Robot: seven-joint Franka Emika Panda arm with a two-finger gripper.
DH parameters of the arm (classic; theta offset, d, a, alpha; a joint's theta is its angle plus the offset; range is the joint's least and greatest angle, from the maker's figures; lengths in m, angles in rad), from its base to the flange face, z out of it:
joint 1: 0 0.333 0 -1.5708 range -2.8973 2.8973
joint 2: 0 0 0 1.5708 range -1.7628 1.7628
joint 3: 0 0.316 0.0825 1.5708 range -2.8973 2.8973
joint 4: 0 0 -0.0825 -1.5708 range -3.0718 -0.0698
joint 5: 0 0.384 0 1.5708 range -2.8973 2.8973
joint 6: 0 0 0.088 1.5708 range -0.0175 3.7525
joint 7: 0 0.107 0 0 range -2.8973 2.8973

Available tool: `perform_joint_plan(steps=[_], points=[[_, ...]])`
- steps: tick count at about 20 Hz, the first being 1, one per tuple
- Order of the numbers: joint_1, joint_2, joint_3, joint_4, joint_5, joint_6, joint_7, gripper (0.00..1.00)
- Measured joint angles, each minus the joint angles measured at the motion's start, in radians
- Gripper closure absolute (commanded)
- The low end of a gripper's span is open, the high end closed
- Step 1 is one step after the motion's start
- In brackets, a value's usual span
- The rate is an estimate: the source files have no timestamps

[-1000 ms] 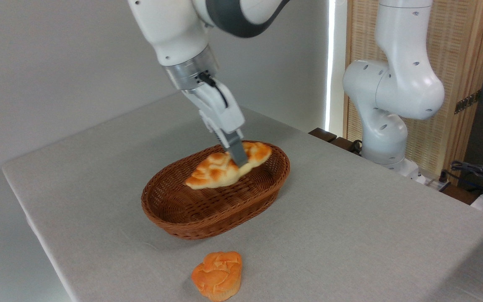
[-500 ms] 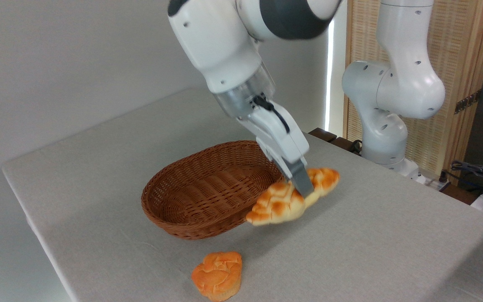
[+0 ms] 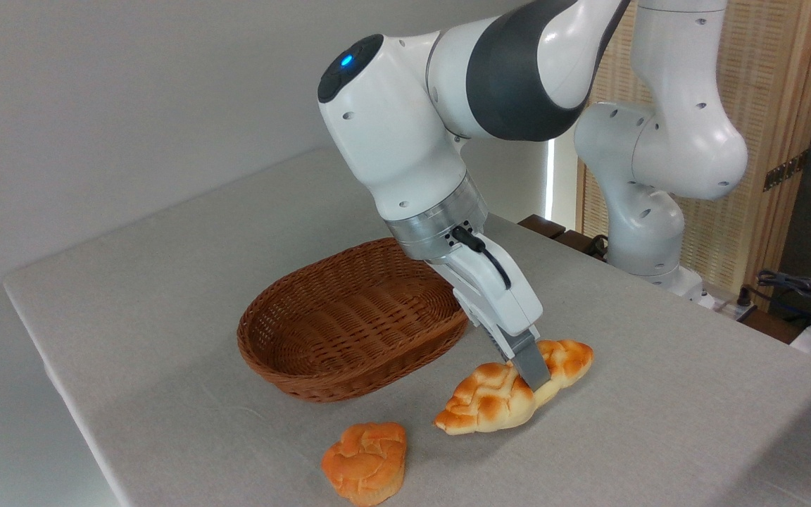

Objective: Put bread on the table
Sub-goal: 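Lift the braided roll out of the basket and carry it beside the basket, then lower the braided roll onto the table and open the gripper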

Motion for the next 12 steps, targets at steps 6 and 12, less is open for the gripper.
perform_joint_plan(steps=[6,12], points=[[-0.013,0.030,-0.006,-0.018,0.000,0.000,-0.029,0.00],[-0.018,0.036,-0.007,-0.015,0.000,0.000,-0.036,0.00]])
